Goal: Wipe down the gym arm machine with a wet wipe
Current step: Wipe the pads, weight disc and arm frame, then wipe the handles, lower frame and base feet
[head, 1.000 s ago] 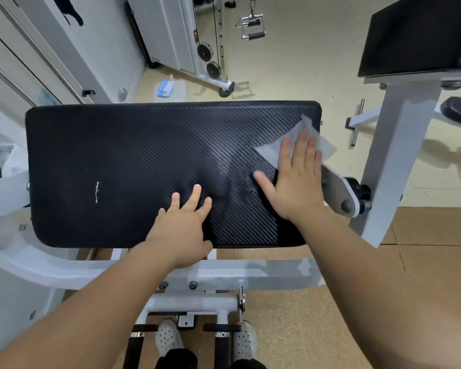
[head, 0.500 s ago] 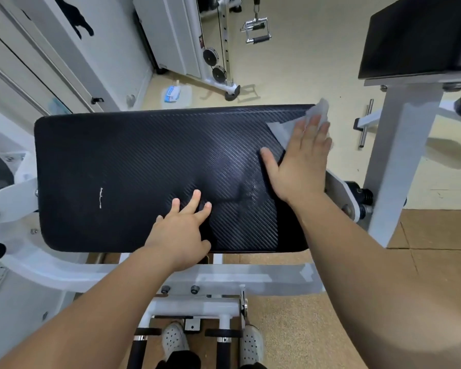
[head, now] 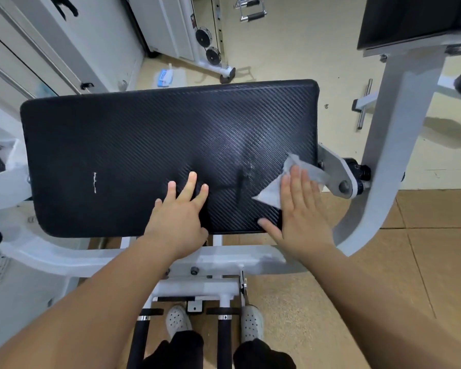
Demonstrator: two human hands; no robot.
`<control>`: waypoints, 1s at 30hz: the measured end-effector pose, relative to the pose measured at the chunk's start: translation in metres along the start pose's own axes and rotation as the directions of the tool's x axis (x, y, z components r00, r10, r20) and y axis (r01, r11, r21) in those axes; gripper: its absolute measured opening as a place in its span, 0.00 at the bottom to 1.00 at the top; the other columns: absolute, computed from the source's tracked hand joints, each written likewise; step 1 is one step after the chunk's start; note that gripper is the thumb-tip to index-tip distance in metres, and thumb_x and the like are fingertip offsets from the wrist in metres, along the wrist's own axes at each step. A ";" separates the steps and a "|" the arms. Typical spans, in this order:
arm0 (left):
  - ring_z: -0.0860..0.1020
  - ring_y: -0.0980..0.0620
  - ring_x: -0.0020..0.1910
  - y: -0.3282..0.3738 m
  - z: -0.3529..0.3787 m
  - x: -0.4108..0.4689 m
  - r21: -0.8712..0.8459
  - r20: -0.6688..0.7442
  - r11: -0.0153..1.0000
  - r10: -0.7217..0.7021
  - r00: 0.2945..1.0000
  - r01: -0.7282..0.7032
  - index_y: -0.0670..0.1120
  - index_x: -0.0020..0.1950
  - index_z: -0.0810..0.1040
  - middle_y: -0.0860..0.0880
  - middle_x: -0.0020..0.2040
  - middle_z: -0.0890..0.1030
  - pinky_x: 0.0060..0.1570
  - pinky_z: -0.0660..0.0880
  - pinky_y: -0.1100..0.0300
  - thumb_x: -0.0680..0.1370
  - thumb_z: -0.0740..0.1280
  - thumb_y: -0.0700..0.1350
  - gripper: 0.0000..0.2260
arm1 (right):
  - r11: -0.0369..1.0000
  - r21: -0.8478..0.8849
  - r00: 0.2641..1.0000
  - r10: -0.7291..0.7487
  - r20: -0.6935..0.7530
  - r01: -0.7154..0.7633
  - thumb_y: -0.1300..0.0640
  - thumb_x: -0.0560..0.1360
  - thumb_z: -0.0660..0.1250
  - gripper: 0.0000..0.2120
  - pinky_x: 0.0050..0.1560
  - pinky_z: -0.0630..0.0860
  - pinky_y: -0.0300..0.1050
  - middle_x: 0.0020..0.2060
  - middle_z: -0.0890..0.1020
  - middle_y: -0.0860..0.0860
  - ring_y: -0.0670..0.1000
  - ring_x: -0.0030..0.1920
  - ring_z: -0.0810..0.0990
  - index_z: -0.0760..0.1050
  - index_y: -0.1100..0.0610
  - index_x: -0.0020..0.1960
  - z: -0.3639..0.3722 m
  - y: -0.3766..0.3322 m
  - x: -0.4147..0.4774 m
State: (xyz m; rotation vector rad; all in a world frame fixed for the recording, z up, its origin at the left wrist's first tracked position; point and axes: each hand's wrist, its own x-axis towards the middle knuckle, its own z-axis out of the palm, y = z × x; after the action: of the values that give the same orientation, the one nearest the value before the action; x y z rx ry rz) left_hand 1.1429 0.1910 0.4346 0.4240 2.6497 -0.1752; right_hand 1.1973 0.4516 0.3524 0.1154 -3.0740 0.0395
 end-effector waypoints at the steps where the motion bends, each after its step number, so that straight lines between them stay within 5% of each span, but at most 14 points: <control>1: 0.43 0.35 0.80 0.000 0.000 0.000 -0.009 0.001 1.000 0.000 1.000 0.000 0.54 0.83 0.42 0.51 0.82 0.33 0.75 0.60 0.37 0.78 0.64 0.55 0.40 | 0.993 0.051 0.994 0.109 -0.012 -0.108 0.27 0.80 0.44 0.49 0.81 0.43 0.63 0.81 0.39 0.64 0.63 0.82 0.37 0.40 0.65 0.82 -0.002 -0.011 0.002; 4: 0.42 0.36 0.81 0.000 -0.001 0.000 -0.030 0.003 1.000 -0.005 1.000 0.005 0.54 0.83 0.42 0.52 0.81 0.33 0.75 0.60 0.37 0.78 0.65 0.55 0.41 | 0.952 0.190 0.971 0.237 0.027 -0.238 0.27 0.79 0.43 0.50 0.80 0.35 0.62 0.81 0.39 0.67 0.65 0.81 0.35 0.38 0.66 0.82 0.001 -0.054 -0.001; 6: 0.43 0.36 0.80 0.000 0.001 0.000 -0.017 -0.001 1.000 -0.004 1.000 0.004 0.54 0.83 0.42 0.52 0.81 0.32 0.75 0.60 0.37 0.78 0.65 0.56 0.41 | 0.991 0.134 0.998 0.000 0.062 -0.009 0.27 0.80 0.43 0.49 0.79 0.34 0.63 0.81 0.41 0.67 0.65 0.81 0.34 0.40 0.66 0.82 0.013 -0.072 -0.019; 8: 0.43 0.36 0.80 0.000 0.002 0.000 -0.009 -0.013 1.000 -0.006 1.000 0.006 0.54 0.83 0.42 0.52 0.81 0.32 0.74 0.60 0.37 0.78 0.66 0.57 0.42 | 0.952 0.046 0.947 -0.306 0.094 0.303 0.27 0.80 0.46 0.48 0.80 0.39 0.62 0.82 0.43 0.64 0.62 0.82 0.36 0.46 0.65 0.83 0.023 -0.060 -0.039; 10: 0.42 0.36 0.80 0.001 0.003 0.000 -0.012 -0.021 1.000 -0.007 1.000 0.006 0.54 0.83 0.41 0.51 0.81 0.32 0.75 0.59 0.36 0.77 0.66 0.57 0.43 | 0.903 -0.017 0.900 -0.425 0.103 0.428 0.27 0.81 0.47 0.47 0.81 0.46 0.61 0.82 0.43 0.61 0.60 0.82 0.38 0.47 0.62 0.83 0.024 -0.026 -0.046; 13: 0.42 0.35 0.80 0.001 0.003 -0.002 0.006 -0.015 1.000 -0.003 1.000 0.003 0.54 0.82 0.40 0.50 0.81 0.31 0.75 0.57 0.35 0.77 0.66 0.58 0.43 | 0.972 -0.040 0.968 -0.228 0.103 0.233 0.28 0.82 0.44 0.46 0.80 0.52 0.64 0.82 0.40 0.62 0.60 0.82 0.38 0.40 0.63 0.83 0.014 0.016 -0.049; 18: 0.40 0.38 0.81 -0.002 0.002 -0.003 -0.015 -0.007 1.000 0.005 1.000 -0.005 0.56 0.82 0.39 0.52 0.81 0.31 0.75 0.56 0.34 0.77 0.66 0.59 0.44 | 0.966 0.125 0.964 0.202 0.175 -0.225 0.27 0.79 0.41 0.49 0.80 0.37 0.62 0.79 0.30 0.65 0.63 0.80 0.29 0.31 0.65 0.80 0.006 -0.036 -0.045; 25: 0.46 0.44 0.82 -0.028 0.036 -0.066 -0.018 -0.170 0.998 -0.064 0.983 0.062 0.55 0.83 0.47 0.51 0.84 0.45 0.77 0.50 0.36 0.78 0.61 0.62 0.37 | 0.961 0.244 0.966 -0.180 0.184 0.132 0.29 0.81 0.48 0.48 0.81 0.38 0.58 0.81 0.36 0.63 0.61 0.81 0.32 0.37 0.65 0.82 0.023 -0.117 -0.075; 30: 0.49 0.44 0.82 -0.076 0.113 -0.134 -0.060 -0.034 0.986 -0.156 0.987 0.153 0.55 0.83 0.48 0.48 0.84 0.45 0.79 0.51 0.39 0.79 0.60 0.62 0.36 | 0.931 0.315 0.870 -0.305 0.387 0.186 0.34 0.83 0.48 0.44 0.80 0.31 0.55 0.77 0.27 0.60 0.58 0.78 0.24 0.27 0.60 0.78 0.017 -0.153 -0.097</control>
State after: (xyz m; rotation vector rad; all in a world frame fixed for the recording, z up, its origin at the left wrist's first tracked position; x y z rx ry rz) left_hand 1.2789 0.0615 0.3983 0.2047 2.7183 -0.1401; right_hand 1.3046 0.3058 0.3322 0.6157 -3.4399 0.4841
